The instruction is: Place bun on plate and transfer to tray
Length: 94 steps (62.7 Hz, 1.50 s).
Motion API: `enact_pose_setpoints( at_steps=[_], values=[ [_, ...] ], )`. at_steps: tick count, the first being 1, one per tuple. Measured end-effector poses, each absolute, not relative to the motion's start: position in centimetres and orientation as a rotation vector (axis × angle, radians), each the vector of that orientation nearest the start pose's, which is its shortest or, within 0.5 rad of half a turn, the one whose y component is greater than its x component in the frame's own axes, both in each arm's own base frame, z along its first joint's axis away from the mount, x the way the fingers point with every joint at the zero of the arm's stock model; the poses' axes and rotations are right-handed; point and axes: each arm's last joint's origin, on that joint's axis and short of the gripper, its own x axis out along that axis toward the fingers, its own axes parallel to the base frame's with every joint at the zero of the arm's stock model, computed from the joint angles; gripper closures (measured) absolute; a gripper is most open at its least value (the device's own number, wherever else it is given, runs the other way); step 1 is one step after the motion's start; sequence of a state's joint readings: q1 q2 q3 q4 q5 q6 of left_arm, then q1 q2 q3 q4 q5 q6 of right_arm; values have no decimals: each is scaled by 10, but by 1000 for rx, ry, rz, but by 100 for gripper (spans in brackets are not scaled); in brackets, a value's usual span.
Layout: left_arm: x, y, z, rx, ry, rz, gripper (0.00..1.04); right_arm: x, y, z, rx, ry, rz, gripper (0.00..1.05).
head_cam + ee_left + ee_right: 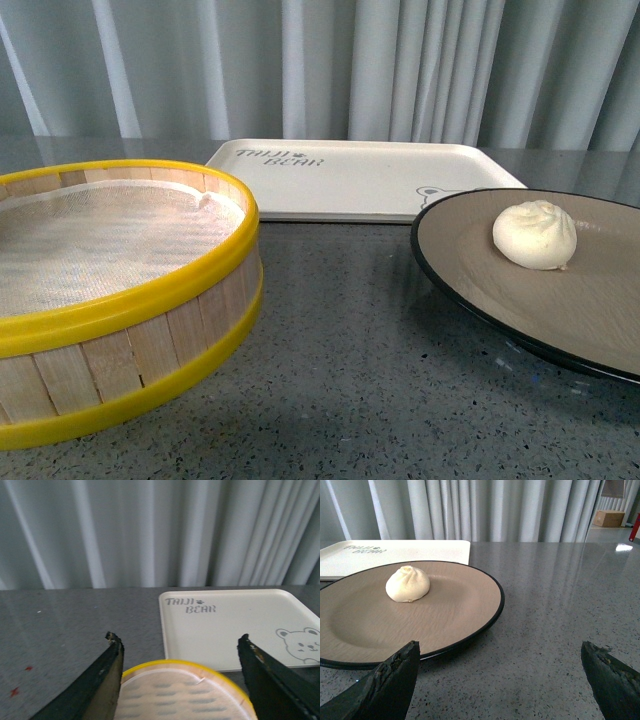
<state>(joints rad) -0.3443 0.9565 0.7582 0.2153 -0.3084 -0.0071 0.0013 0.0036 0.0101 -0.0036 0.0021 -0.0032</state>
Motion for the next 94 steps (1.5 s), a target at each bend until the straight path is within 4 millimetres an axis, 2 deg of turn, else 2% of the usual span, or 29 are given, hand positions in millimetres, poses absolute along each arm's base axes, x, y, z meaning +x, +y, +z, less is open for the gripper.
enact_pose_setpoints(
  at_steps=[1,4,5,8,14,19,34,43,56,87,94],
  values=[
    [200,-59,330,-16,-30,-28,40,97,0,166,-4,-3,-1,9],
    [186,-44,308,-14,-28,-5,50,97,0,166,-4,-3,0,9],
    [185,-43,307,-14,-29,-2,51,97,0,166,-4,-3,0,9],
    [175,-33,286,-13,-27,10,64,97,0,166,-4,-3,1,9],
    [166,-26,253,-4,10,-15,87,97,0,166,-3,-3,2,9],
    [160,-22,240,-2,17,-11,101,97,0,166,-3,-3,0,9],
    [142,-10,212,-4,8,-11,101,97,0,166,-3,-3,1,9],
    [136,-1,202,-5,2,-5,101,97,0,166,-4,-3,2,9],
    [127,0,190,-5,1,1,101,97,0,166,-4,-3,2,9],
    [114,0,173,-5,-4,0,101,97,0,166,-3,-3,2,9],
    [112,0,176,-5,-28,0,101,97,0,166,-3,-3,2,9]
  ],
)
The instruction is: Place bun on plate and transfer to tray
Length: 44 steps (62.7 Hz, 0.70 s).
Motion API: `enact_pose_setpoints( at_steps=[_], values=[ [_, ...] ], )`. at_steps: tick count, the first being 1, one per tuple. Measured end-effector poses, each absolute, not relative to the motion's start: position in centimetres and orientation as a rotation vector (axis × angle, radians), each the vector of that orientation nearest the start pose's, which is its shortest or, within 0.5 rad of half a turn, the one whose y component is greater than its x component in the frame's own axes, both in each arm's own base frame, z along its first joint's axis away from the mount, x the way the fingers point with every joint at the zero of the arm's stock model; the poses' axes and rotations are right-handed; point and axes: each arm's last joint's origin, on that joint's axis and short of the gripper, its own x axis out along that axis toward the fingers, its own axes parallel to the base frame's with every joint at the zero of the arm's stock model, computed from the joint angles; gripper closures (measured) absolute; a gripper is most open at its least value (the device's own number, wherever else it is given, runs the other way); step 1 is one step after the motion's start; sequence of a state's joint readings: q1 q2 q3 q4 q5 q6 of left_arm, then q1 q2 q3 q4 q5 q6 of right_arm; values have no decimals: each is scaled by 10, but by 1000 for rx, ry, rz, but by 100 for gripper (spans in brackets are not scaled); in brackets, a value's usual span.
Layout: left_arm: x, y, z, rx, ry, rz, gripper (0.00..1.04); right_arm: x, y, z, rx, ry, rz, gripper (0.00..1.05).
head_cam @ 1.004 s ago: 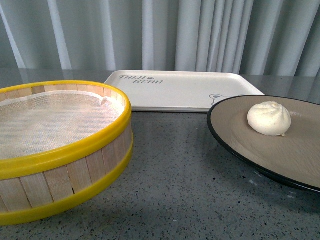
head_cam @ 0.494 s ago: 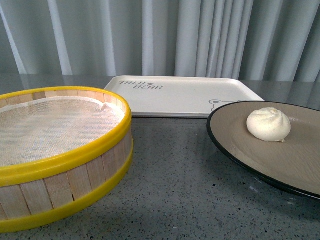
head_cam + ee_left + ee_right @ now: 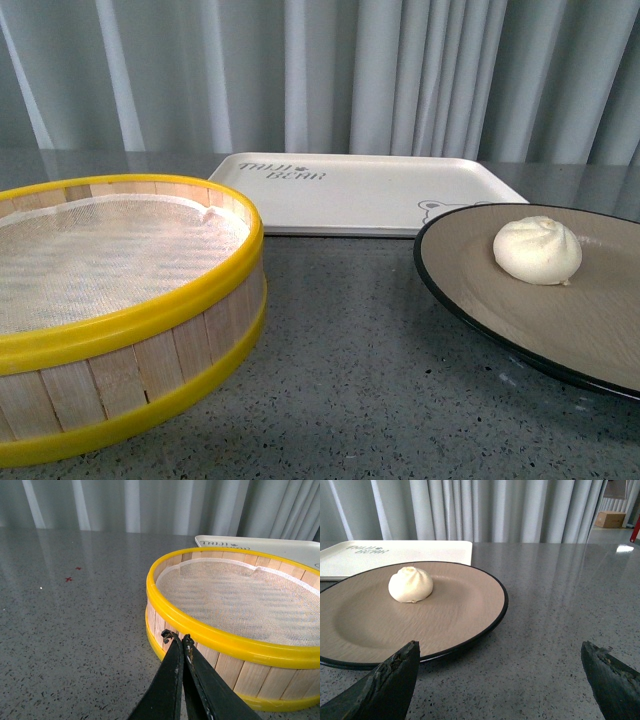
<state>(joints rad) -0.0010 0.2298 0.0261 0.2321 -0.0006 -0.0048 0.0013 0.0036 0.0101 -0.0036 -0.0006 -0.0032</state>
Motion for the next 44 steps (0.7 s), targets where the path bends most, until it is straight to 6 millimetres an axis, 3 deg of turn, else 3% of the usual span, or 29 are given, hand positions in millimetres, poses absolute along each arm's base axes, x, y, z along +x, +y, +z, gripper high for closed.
enact_pose_setpoints(
  at_steps=[24,44],
  values=[
    [97,0,172,-4,-24,-1,101,97,0,166,-3,-3,1,9],
    [96,0,172,-5,-23,-1,98,97,0,166,-4,-3,2,9]
  ],
)
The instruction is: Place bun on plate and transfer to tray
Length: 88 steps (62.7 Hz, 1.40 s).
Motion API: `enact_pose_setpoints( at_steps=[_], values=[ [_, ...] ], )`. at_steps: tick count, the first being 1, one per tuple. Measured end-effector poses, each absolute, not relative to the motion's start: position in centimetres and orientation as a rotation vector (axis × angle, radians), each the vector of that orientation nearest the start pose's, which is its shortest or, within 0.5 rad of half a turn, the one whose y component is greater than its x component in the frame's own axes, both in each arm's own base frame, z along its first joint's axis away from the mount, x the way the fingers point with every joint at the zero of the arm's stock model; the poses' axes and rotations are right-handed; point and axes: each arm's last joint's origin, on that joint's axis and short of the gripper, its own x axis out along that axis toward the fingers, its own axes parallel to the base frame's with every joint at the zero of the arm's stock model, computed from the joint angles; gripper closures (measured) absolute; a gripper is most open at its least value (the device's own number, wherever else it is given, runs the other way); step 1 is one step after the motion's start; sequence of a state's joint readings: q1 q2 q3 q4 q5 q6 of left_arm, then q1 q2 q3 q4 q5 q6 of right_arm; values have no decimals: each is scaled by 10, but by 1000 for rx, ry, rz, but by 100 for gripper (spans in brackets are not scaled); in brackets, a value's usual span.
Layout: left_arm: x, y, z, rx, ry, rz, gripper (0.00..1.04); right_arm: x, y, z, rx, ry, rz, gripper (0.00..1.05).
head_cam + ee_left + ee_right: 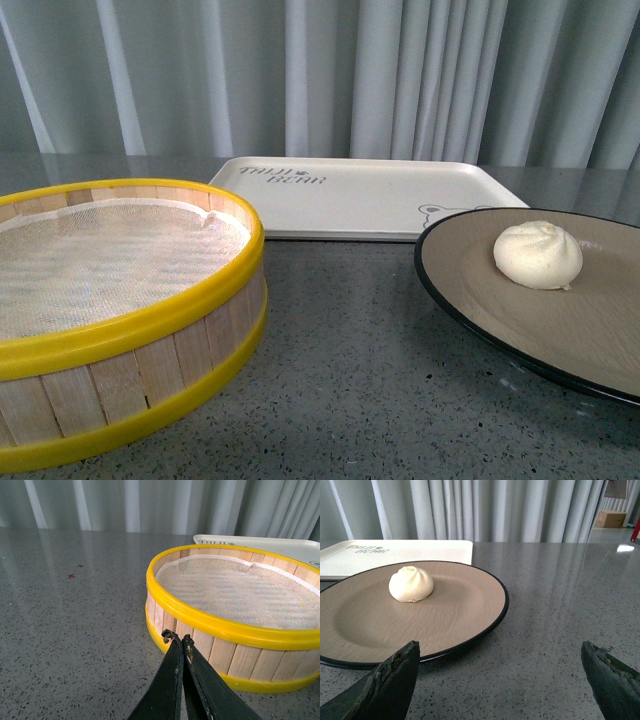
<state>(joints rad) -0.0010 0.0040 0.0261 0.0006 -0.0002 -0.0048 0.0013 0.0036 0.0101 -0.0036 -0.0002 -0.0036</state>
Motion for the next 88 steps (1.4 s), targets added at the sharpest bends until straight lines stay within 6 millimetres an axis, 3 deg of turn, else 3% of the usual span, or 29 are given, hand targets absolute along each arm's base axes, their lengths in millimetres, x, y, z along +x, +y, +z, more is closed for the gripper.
enact_pose_setpoints(
  at_steps=[34,63,77,88],
  values=[
    [96,0,172,-4,-23,-1,5,97,0,166,-4,-3,2,9],
    [96,0,172,-4,-23,-1,7,100,0,166,-46,42,-4,9],
    [96,0,172,-4,-23,-1,7,121,1,191,-79,-15,38,9],
    [96,0,172,-4,-23,-1,7,151,-13,209,116,54,61,9]
  ],
)
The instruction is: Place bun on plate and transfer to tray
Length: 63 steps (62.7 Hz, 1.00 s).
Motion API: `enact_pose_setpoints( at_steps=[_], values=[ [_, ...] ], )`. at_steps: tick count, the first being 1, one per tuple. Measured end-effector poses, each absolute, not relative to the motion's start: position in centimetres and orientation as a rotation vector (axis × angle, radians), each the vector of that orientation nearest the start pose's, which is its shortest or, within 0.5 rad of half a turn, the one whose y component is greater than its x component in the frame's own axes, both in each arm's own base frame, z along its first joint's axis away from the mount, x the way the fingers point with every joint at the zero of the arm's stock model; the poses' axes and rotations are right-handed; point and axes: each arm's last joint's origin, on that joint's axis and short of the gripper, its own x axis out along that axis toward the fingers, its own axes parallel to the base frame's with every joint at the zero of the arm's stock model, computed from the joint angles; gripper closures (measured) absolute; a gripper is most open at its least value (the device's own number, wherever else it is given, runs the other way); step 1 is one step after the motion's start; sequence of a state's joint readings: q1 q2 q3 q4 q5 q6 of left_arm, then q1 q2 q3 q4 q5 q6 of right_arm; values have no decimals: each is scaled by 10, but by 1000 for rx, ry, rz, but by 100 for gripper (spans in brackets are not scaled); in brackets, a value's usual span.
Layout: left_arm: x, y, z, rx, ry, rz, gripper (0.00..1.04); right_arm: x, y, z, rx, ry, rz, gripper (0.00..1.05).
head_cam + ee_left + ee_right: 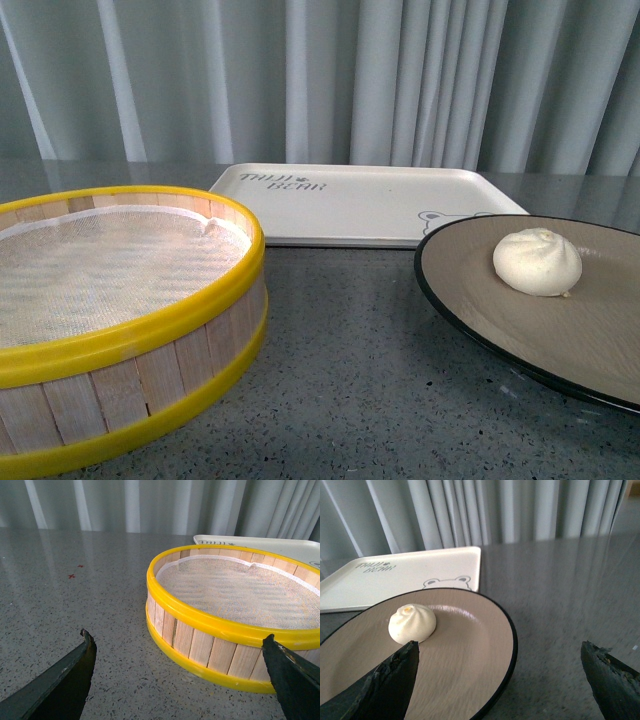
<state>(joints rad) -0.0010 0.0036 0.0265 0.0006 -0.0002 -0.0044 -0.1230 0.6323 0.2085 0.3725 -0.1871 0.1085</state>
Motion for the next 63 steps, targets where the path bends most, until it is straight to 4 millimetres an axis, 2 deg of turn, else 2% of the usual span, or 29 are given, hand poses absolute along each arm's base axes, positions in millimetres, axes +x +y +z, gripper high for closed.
enact_pose_setpoints(
  at_steps=[9,21,27,47,63],
  values=[
    [96,0,172,-4,-23,-1,7,170,-14,202,466,219,94,9],
    [96,0,172,-4,-23,0,7,184,3,201,896,352,133,9],
    [96,0,172,-5,-23,-1,7,187,11,197,1037,434,143,9],
    [96,0,172,-4,-23,-1,7,186,8,194,1222,519,130,9],
    [96,0,172,-4,-23,-1,7,201,3,190,1295,553,103,9]
  ],
)
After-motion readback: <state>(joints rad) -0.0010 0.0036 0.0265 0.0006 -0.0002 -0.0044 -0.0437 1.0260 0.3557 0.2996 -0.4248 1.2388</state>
